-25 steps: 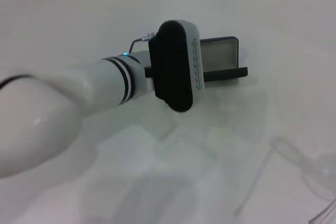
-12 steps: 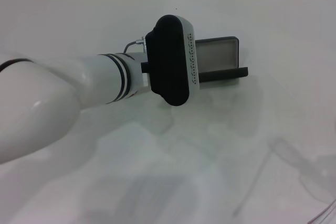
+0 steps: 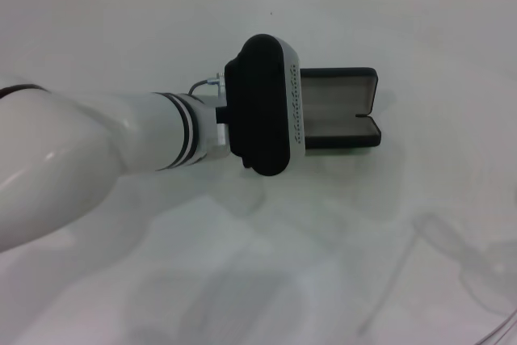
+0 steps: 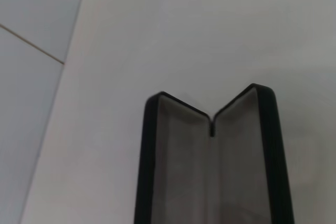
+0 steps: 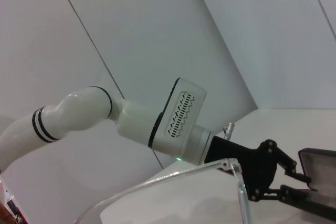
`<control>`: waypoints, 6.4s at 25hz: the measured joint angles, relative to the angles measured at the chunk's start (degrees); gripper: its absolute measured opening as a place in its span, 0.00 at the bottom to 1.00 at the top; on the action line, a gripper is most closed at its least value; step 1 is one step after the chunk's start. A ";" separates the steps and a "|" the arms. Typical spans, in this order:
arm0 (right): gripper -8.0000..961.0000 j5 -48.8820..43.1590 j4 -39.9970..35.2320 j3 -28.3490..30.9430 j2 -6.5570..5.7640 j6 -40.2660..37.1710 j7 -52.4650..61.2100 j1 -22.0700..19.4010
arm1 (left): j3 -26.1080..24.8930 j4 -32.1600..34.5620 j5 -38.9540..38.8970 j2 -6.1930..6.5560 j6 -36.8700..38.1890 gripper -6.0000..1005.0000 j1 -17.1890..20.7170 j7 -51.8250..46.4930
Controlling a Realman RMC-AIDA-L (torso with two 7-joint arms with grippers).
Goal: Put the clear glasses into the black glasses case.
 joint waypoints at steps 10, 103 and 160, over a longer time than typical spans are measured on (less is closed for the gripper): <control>0.08 0.14 0.00 0.00 0.00 0.00 -0.09 0.27 | 0.63 0.80 -0.03 -0.02 3.63 0.22 1.16 -0.15; 0.08 7.40 26.52 -4.38 3.61 9.97 -17.82 25.19 | -38.03 -20.78 -85.51 0.39 59.64 0.05 -2.72 31.40; 0.08 15.55 29.12 -6.01 3.03 7.43 -20.29 23.10 | -38.98 -37.70 -89.71 0.32 62.51 0.05 -3.96 42.16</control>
